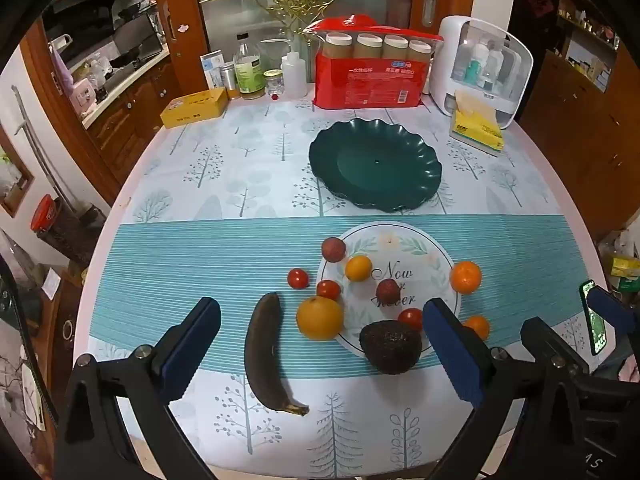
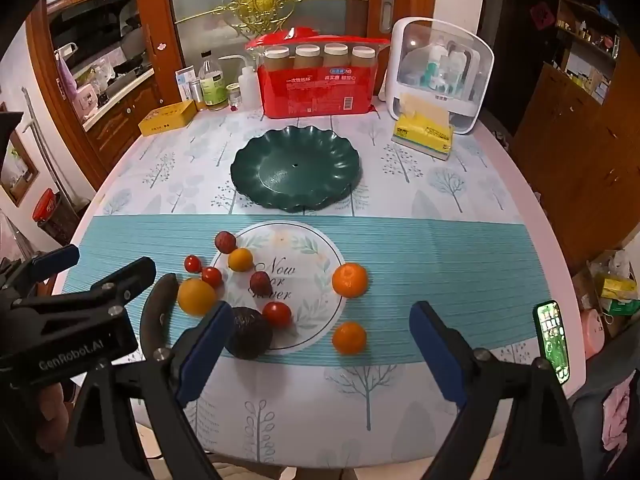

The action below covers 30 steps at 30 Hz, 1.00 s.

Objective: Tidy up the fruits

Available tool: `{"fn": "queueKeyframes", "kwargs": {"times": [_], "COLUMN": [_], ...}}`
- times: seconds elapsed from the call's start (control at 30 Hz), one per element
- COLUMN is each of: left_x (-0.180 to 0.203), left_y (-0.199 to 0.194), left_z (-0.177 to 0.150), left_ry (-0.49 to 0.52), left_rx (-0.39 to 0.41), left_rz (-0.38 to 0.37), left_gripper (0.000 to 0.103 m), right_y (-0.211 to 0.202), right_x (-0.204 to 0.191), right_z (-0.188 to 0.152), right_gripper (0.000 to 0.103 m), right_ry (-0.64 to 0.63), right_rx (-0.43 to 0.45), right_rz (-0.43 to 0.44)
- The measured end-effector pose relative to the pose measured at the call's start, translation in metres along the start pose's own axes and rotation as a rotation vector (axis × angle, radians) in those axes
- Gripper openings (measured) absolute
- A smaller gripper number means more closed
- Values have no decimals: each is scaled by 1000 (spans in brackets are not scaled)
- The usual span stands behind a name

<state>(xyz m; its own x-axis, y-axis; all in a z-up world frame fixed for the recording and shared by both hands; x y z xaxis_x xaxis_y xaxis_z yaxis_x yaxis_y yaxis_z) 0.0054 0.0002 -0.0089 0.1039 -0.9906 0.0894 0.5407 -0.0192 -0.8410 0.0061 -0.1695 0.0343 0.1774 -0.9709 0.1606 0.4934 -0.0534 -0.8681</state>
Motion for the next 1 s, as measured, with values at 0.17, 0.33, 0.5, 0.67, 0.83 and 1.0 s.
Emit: {"fn": "queueKeyframes", "kwargs": {"times": [0.17,0.33,0.5,0.67,0.83,1.0], "left_x": [-12,-29,2,2,2,3], "left_y": [6,-2,-2,-1,-1,-2], "left_z": [3,8,-3,-4,-6,-8], "left_ry": [11,12,14,14,15,15], "left_rx": [-30,-41,-26,-26,-30,-29], "left_rz": [-24,-38,17,17,8,9], "left_gripper": [99,98,98,98,98,98], "right_y": [4,6,2,2,1,1], "right_x": [4,-3,2,1,1,1], "right_z": [5,-7,0,-1,-3,-2], "right_gripper": [91,91,91,91,91,91], "right_ry": [5,20,19,17,18,18], "right_rx": [-8,20,4,7,9,9], "right_rz": [8,21,27,24,25,27]}}
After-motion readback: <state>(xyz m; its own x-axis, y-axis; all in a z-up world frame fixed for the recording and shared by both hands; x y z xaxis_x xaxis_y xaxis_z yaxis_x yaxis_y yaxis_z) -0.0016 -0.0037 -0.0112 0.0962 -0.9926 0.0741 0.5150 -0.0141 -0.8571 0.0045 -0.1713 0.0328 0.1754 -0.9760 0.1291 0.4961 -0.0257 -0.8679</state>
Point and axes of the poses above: each gripper's, at about its wrist camera, not at the fingertips, and y roughly the way its jaws point, x to its right, z to its top, the point moved 1 cm from there along y, roughly the way its jaws point, and after that the axes turned 9 degrees about -y, right-handed, at the moved point
